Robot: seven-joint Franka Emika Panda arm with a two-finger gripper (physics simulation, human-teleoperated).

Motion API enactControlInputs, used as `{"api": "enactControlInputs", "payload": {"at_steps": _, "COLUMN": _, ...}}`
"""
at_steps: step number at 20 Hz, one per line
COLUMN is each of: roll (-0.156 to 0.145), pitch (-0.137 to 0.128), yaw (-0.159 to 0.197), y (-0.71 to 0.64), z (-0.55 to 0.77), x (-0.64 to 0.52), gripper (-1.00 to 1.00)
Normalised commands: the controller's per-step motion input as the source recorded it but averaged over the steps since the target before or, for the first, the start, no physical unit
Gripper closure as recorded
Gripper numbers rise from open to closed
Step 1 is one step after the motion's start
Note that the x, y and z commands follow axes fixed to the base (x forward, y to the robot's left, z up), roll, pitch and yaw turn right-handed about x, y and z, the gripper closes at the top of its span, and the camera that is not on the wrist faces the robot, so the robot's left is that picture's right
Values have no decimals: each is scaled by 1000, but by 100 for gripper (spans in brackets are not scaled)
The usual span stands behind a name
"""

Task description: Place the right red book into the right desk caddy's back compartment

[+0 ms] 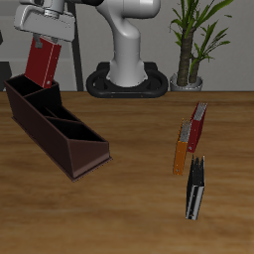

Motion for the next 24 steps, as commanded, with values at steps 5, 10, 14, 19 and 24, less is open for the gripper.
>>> {"api": "enactControlInputs", "payload": {"at_steps": 5, "roll": -16, "pitch": 5, "yaw": -25, "y": -48, "z": -23, "x": 106, "gripper": 100}}
{"api": "enactControlInputs", "payload": {"at_steps": 10, "roll": -3, "pitch": 2, "yaw": -10, "y": -20, "z": -39, "x": 85, "gripper": 100}}
{"api": "enactControlInputs", "payload": {"at_steps": 14, "roll": 11, "pitch": -24, "yaw": -5, "y": 82, "z": 117, "x": 113, "gripper": 100}}
{"api": "enactControlInputs", "payload": {"at_steps": 19, "roll": 17, "pitch": -11, "yaw": -1, "y": 78, "z": 77, "x": 118, "gripper": 100}}
{"api": "enactControlInputs", "payload": {"at_steps": 24, "roll": 1, "pitch": 19, "yaw": -17, "y": 17, "z": -46, "x": 132, "gripper": 100}}
